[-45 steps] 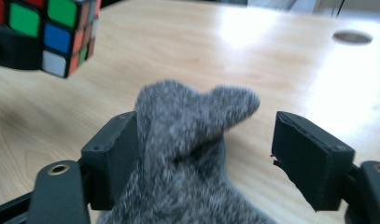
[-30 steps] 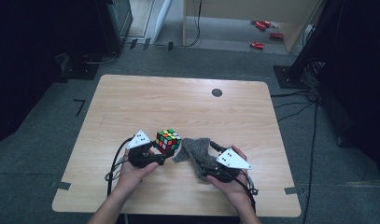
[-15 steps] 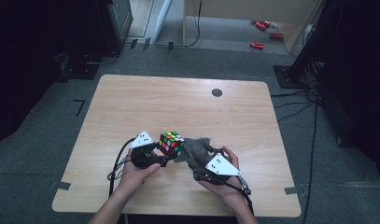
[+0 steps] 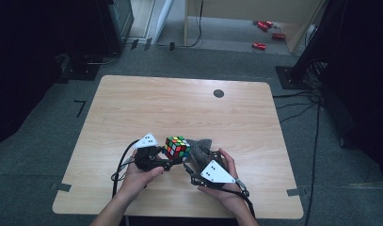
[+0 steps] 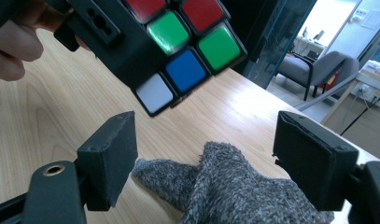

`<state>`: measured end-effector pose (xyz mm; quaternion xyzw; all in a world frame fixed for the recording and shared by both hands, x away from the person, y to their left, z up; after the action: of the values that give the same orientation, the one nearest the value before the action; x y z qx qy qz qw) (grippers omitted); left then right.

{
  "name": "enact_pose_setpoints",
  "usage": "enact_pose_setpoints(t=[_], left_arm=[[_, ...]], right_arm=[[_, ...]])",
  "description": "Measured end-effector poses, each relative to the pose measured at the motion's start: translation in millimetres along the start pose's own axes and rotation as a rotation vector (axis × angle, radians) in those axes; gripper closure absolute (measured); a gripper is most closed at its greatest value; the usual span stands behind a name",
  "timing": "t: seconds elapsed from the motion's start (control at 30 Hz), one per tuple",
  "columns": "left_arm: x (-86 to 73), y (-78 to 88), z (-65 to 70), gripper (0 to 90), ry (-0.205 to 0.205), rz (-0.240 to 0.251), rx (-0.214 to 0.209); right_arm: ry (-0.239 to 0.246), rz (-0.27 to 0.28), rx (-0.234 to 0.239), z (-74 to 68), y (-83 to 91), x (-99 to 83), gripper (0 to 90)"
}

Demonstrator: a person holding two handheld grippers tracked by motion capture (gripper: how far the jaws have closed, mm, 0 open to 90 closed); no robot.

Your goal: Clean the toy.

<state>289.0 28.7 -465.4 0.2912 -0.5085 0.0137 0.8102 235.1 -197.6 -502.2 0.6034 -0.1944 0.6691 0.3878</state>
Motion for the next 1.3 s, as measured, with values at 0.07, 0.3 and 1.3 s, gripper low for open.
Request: enact_pose_setpoints(t=[0.07, 0.3, 1.3], left_arm=[[0.3, -1.2, 0.3, 35.1, -0.002, -0.011, -0.012], [3.4, -4.7, 3.4, 35.1, 0.009, -0.049, -0.054], [3.0, -12.8, -3.9, 35.0, 0.116, -0.138, -0.250]], right_arm=[[0.004, 0.006, 0.000, -0.3, 0.2, 0.2, 22.0], [0.037, 0.030, 0.007, -2.9, -0.4, -0.1, 21.5], [0.182, 0.071, 0.022, -11.0, -0.6, -1.9, 30.4]])
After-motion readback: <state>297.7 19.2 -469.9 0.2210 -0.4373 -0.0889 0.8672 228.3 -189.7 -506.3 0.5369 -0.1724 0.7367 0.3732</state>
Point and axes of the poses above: each handheld gripper's, and its own axes: y roughly backward along the jaws, x roughly out of its top, z roughly to its right, the point moved 1 cm from there along -y, roughly forward along the jaws, and after that the axes turned 5 degrees about -y, right-handed, at the moved point
